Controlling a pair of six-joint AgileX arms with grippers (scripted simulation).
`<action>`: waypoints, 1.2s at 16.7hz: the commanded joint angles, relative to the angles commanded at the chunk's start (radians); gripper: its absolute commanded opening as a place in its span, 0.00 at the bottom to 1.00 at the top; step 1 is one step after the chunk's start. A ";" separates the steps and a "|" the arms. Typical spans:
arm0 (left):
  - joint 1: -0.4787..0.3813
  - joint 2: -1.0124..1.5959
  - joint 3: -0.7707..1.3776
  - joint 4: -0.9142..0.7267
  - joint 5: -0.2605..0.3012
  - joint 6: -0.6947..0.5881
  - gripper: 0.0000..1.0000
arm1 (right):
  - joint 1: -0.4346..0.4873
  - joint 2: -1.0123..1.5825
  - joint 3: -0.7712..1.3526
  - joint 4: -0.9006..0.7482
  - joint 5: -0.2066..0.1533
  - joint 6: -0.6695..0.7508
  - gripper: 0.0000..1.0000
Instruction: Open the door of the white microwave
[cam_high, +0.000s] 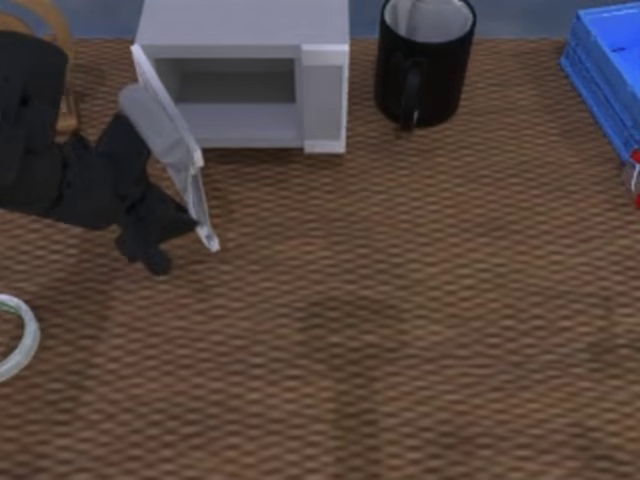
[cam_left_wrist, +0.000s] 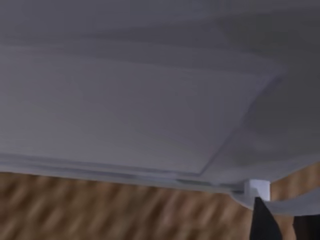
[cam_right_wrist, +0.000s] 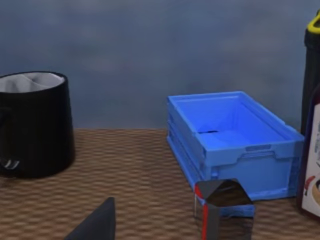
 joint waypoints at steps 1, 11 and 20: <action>0.009 0.002 0.003 -0.012 0.009 0.020 0.00 | 0.000 0.000 0.000 0.000 0.000 0.000 1.00; 0.016 0.007 0.003 -0.024 0.014 0.035 0.00 | 0.000 0.000 0.000 0.000 0.000 0.000 1.00; 0.016 0.007 0.003 -0.024 0.014 0.035 0.00 | 0.000 0.000 0.000 0.000 0.000 0.000 1.00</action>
